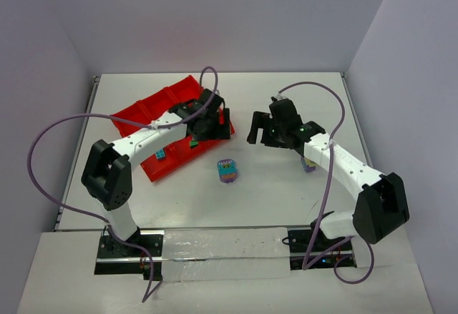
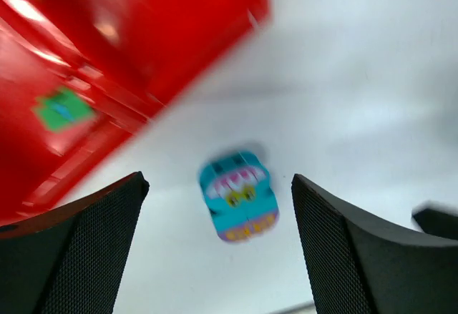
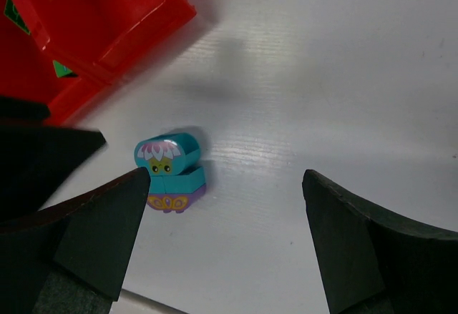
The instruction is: Sort the legos into containers by color
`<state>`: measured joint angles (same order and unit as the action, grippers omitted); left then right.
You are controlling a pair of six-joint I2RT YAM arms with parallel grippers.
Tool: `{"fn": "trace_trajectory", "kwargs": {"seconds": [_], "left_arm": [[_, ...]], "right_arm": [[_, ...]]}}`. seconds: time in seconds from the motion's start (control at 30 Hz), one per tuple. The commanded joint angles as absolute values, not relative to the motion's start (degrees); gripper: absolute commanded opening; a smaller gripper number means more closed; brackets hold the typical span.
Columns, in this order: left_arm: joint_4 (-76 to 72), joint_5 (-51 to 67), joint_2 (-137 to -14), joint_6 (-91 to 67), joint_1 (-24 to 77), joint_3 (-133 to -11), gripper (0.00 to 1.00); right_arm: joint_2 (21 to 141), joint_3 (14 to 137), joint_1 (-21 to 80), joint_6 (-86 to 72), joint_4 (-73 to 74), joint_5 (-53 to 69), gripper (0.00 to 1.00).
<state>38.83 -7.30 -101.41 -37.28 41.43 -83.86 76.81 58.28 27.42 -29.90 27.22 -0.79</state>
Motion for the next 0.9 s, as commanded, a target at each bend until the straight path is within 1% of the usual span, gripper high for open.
{"fn": "trace_trajectory", "kwargs": {"seconds": [0.0, 0.13, 0.37, 0.63, 0.77, 0.87], "left_arm": [[37.6, -2.5, -100.7, -37.7, 44.7, -80.7, 0.93], [38.6, -3.0, -104.1, -39.0, 46.3, -81.8, 0.96], [39.2, -4.5, -109.1, -45.5, 46.5, -85.2, 0.94], [39.7, -5.5, -111.8, -49.2, 47.1, -84.3, 0.93], [40.3, -6.0, -112.5, -49.7, 47.1, -84.5, 0.9], [40.7, -6.8, -112.9, -49.9, 47.2, -84.4, 0.85]], "right_arm": [[72.1, 57.7, 27.2, -32.3, 25.7, -6.9, 0.95], [71.0, 58.0, 26.7, -32.6, 26.1, -7.9, 0.95], [70.6, 58.3, 26.8, -32.6, 27.1, -7.6, 0.97], [70.3, 59.3, 26.7, -32.2, 27.5, -7.7, 0.98], [70.8, 59.8, 26.7, -32.0, 27.4, -7.1, 0.98], [71.1, 59.6, 26.7, -32.0, 27.2, -6.8, 0.98]]}}
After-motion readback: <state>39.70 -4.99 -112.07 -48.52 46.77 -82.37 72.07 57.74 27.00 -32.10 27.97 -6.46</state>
